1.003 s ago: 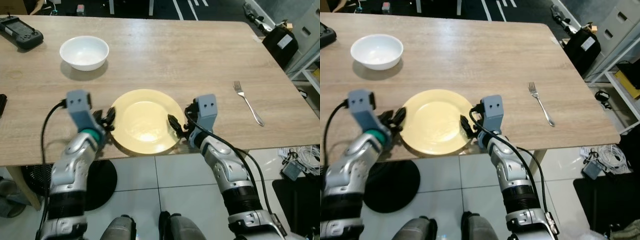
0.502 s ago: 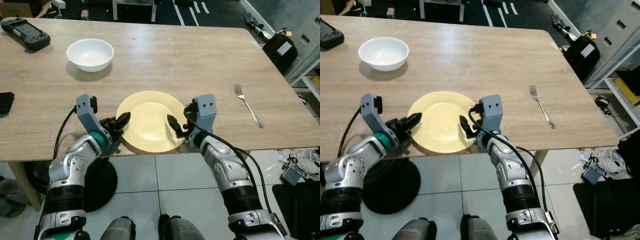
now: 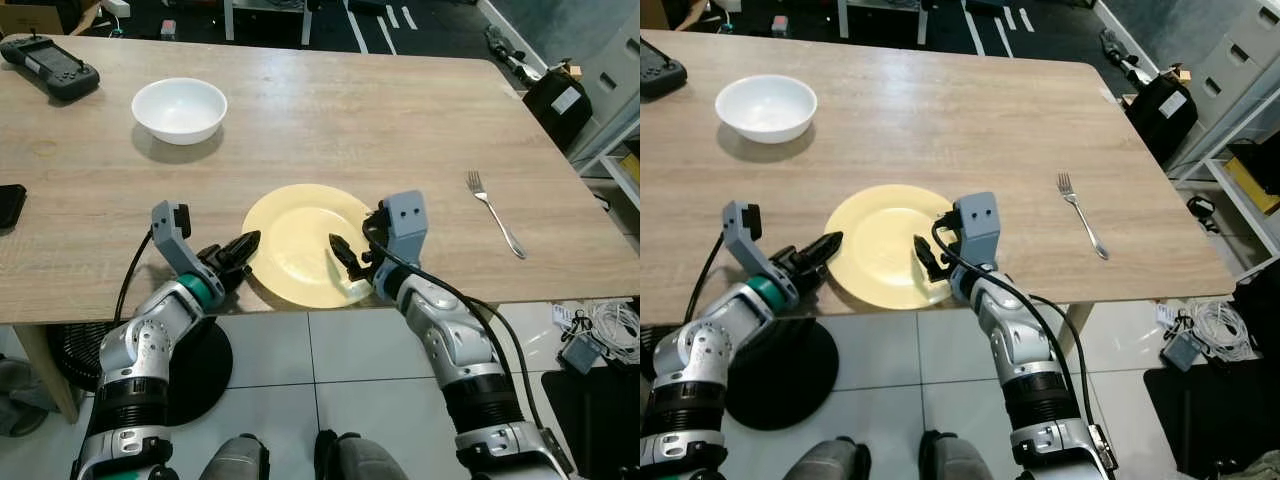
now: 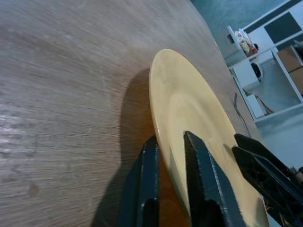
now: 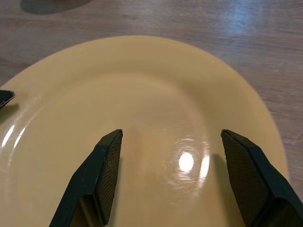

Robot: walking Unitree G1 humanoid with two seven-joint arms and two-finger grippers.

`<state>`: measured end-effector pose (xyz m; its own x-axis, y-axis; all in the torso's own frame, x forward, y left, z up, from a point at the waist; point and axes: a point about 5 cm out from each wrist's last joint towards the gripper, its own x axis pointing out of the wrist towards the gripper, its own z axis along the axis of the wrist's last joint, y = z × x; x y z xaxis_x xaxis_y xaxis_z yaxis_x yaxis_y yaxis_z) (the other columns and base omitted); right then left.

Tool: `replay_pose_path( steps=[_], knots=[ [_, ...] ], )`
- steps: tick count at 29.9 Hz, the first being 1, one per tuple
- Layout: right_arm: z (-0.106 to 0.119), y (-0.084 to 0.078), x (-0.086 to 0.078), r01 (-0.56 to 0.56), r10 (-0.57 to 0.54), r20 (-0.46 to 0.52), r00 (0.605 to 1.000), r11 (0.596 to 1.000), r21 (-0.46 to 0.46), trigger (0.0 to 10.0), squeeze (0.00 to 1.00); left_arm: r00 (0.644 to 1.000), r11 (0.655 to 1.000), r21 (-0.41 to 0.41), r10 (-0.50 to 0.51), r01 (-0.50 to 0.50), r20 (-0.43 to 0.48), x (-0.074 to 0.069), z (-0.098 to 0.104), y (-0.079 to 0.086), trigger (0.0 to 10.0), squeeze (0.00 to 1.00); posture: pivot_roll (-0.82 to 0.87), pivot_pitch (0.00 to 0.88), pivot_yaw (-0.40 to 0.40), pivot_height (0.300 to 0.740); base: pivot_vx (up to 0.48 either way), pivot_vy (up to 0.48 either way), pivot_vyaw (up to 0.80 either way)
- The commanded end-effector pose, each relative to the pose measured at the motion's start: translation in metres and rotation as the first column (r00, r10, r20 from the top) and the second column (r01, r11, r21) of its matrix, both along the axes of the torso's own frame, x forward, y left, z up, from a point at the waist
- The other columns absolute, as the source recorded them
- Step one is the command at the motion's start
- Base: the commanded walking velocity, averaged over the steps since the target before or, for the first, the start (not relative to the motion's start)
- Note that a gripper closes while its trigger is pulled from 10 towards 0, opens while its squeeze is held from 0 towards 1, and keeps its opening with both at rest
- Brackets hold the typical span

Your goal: Setting the table

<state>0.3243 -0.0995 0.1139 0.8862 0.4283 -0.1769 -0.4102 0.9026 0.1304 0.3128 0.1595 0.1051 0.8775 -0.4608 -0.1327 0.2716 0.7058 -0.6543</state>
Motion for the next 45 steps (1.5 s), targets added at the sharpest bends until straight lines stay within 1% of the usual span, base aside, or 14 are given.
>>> replay_pose_path(
  steps=[1, 12, 15, 17, 18, 19, 20, 21, 22, 23, 26, 30, 36, 45],
  knots=[
    [-0.005, -0.002, -0.002, 0.007, -0.007, -0.025, 1.000, 1.000, -0.002, 10.0, 0.00, 0.996, 1.000, 0.026, -0.006, 0.009, -0.095, -0.008, -0.022, 0.001, 0.0, 0.00, 0.09, 0.034, -0.069, 0.740, 0.000, 0.000, 0.00],
    [-0.003, -0.007, -0.003, 0.022, -0.022, -0.021, 1.000, 1.000, 0.000, 10.0, 0.00, 0.999, 1.000, -0.003, -0.003, 0.003, -0.042, -0.004, -0.015, 0.002, 0.0, 0.00, 0.08, 0.036, -0.063, 0.740, 0.000, 0.000, 0.00],
    [0.015, -0.014, 0.001, 0.070, -0.071, 0.063, 0.995, 0.997, 0.018, 10.0, 0.00, 0.997, 1.000, 0.001, 0.012, -0.012, 0.076, 0.004, 0.010, -0.003, 0.0, 0.00, 0.08, 0.038, -0.067, 0.740, 0.000, 0.000, 0.00],
    [0.023, -0.016, 0.002, 0.082, -0.085, 0.100, 0.991, 0.996, 0.027, 10.0, 0.00, 0.994, 1.000, 0.018, 0.019, -0.021, 0.104, 0.006, 0.016, -0.004, 0.0, 0.00, 0.08, 0.038, -0.067, 0.740, 0.000, 0.000, 0.00],
    [0.039, -0.018, 0.002, 0.094, -0.104, 0.174, 0.979, 0.993, 0.066, 10.0, 0.00, 0.991, 0.998, 0.050, 0.035, -0.042, 0.130, 0.010, 0.023, -0.006, 9.2, 0.00, 0.08, 0.038, -0.067, 0.740, 0.000, 0.000, 0.00],
    [0.049, -0.020, 0.002, 0.099, -0.119, 0.226, 0.967, 0.991, 0.095, 10.0, 0.00, 0.988, 0.996, 0.071, 0.047, -0.058, 0.148, 0.012, 0.028, -0.007, 9.2, 0.00, 0.09, 0.038, -0.069, 0.740, 0.000, 0.000, 0.00],
    [0.049, -0.020, 0.002, 0.099, -0.119, 0.226, 0.967, 0.991, 0.095, 10.0, 0.00, 0.988, 0.996, 0.071, 0.047, -0.058, 0.148, 0.012, 0.028, -0.007, 9.2, 0.00, 0.09, 0.038, -0.069, 0.740, 0.000, 0.000, 0.00],
    [0.069, -0.023, 0.001, 0.101, -0.149, 0.298, 0.943, 0.980, 0.170, 10.0, 0.00, 0.981, 0.992, 0.090, 0.069, -0.086, 0.182, 0.015, 0.037, -0.008, 10.0, 0.00, 0.09, 0.037, -0.069, 0.740, 0.000, 0.000, 0.00],
    [0.081, -0.026, -0.001, 0.099, -0.171, 0.342, 0.924, 0.971, 0.219, 10.0, 0.00, 0.975, 0.990, 0.098, 0.082, -0.104, 0.204, 0.018, 0.043, -0.008, 10.0, 0.00, 0.09, 0.037, -0.069, 0.740, 0.000, 0.000, 0.00],
    [0.081, -0.026, -0.001, 0.099, -0.171, 0.342, 0.924, 0.971, 0.219, 10.0, 0.00, 0.975, 0.990, 0.098, 0.082, -0.104, 0.204, 0.018, 0.043, -0.008, 10.0, 0.00, 0.09, 0.037, -0.069, 0.740, 0.000, 0.000, 0.00],
    [0.101, -0.041, -0.002, 0.136, -0.240, 0.399, 0.885, 0.953, 0.272, 10.0, 0.00, 0.958, 0.992, 0.064, 0.085, -0.106, 0.276, 0.022, 0.067, -0.015, 10.0, 0.00, 0.10, 0.032, -0.068, 0.740, 0.000, 0.000, 0.00],
    [0.099, -0.053, -0.001, 0.182, -0.280, 0.392, 0.876, 0.946, 0.269, 10.0, 0.00, 0.941, 0.995, 0.031, 0.081, -0.096, 0.330, 0.023, 0.086, -0.017, 10.0, 0.00, 0.10, 0.028, -0.071, 0.740, 0.000, 0.000, 0.00],
    [0.087, -0.062, -0.003, 0.227, -0.301, 0.354, 0.885, 0.945, 0.235, 10.0, 0.00, 0.922, 0.997, -0.009, 0.068, -0.070, 0.381, 0.025, 0.102, -0.021, 10.0, 0.00, 0.11, 0.012, -0.084, 0.740, 0.000, 0.000, 0.00],
    [0.077, -0.079, -0.005, 0.279, -0.352, 0.282, 0.893, 0.922, 0.268, 10.0, 0.00, 0.902, 0.999, -0.042, 0.034, -0.017, 0.430, 0.022, 0.109, -0.027, 10.0, 0.00, 0.14, 0.000, -0.131, 0.740, 0.000, 0.000, 0.00]
  ],
)
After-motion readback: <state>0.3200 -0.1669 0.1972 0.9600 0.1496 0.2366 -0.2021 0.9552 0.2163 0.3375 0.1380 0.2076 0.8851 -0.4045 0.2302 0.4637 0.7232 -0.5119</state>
